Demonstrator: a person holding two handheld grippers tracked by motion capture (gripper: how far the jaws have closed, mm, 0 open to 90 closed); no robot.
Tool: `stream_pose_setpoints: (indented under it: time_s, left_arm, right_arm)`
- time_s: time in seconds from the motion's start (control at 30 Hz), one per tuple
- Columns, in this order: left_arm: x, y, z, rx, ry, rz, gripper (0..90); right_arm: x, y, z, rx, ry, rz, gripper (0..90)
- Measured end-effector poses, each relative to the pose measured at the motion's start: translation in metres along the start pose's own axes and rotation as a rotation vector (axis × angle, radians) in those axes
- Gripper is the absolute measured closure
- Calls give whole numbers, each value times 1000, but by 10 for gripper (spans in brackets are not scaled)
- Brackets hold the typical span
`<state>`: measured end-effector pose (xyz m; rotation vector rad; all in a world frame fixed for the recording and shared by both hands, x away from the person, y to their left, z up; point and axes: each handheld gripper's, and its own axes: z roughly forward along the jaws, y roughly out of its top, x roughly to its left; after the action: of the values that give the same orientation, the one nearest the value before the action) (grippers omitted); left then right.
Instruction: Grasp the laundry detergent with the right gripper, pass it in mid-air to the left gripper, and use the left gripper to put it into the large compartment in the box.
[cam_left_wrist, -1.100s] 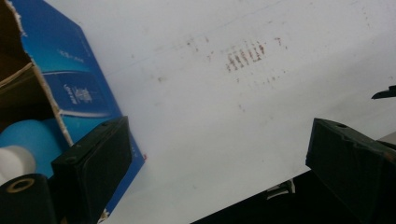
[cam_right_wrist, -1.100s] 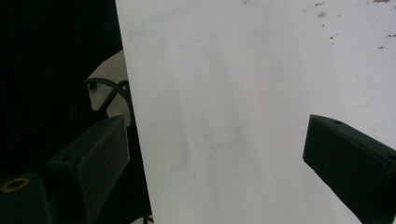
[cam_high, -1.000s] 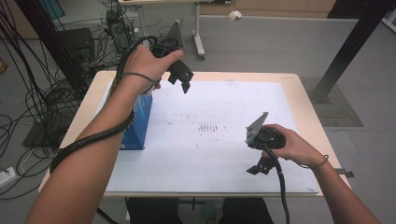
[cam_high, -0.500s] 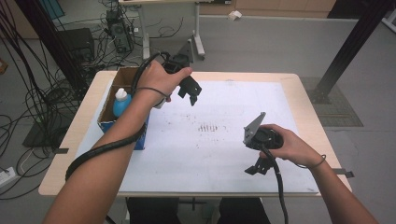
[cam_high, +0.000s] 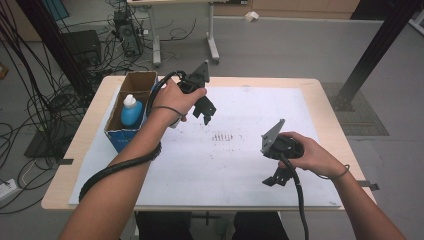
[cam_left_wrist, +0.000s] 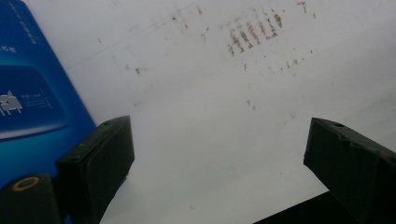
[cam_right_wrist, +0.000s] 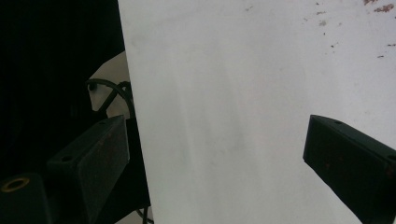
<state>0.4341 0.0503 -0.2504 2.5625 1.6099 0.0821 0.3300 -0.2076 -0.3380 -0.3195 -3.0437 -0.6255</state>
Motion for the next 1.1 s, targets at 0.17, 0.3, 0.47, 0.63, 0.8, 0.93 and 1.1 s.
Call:
stream_pose_setpoints:
  time_s: [0.17, 0.3, 0.47, 0.63, 0.8, 0.93, 1.1]
  left_arm:
    - [3, 0, 18, 5, -3, -7, 96]
    - [6, 0, 31, 23, 2, -5, 99]
    - [6, -3, 44, 52, 14, -5, 105]
    - [3, -4, 50, 60, 13, 3, 106]
    - [0, -3, 52, 68, 9, 9, 106]
    - [-1, -3, 54, 74, 12, 9, 108]
    - [-3, -3, 53, 73, 11, 13, 109]
  right_arm:
    - [-1, -1, 1, -1, 2, 1, 68]
    - [-1, -2, 1, -4, 0, 4, 67]
    - [-2, -3, 1, -1, 0, 9, 68]
    - [-2, -4, 1, -1, 1, 12, 68]
    - [-1, -4, 1, -1, -2, 13, 69]
    - [-1, -6, 1, -5, -4, 16, 69]
    - [0, -6, 0, -3, -3, 16, 69]
